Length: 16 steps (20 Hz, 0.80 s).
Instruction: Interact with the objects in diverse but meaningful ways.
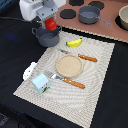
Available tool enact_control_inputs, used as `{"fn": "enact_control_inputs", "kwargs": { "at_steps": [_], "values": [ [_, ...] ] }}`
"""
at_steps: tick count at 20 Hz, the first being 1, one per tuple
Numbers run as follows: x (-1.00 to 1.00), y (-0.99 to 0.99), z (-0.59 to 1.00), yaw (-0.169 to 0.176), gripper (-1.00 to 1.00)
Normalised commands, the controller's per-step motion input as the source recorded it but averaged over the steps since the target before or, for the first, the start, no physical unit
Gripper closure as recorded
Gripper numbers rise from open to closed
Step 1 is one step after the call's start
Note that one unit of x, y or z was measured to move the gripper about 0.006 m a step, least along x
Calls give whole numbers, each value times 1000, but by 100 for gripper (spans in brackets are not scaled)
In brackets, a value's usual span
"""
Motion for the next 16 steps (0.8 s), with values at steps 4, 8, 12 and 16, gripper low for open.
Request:
{"fn": "enact_control_inputs", "kwargs": {
  "at_steps": [4,8,12,16],
  "values": [
    [-341,-10,-280,0,100],
    [-374,-9,-326,0,100],
    [-460,42,-417,0,100],
    [-399,24,-359,0,100]
  ]
}}
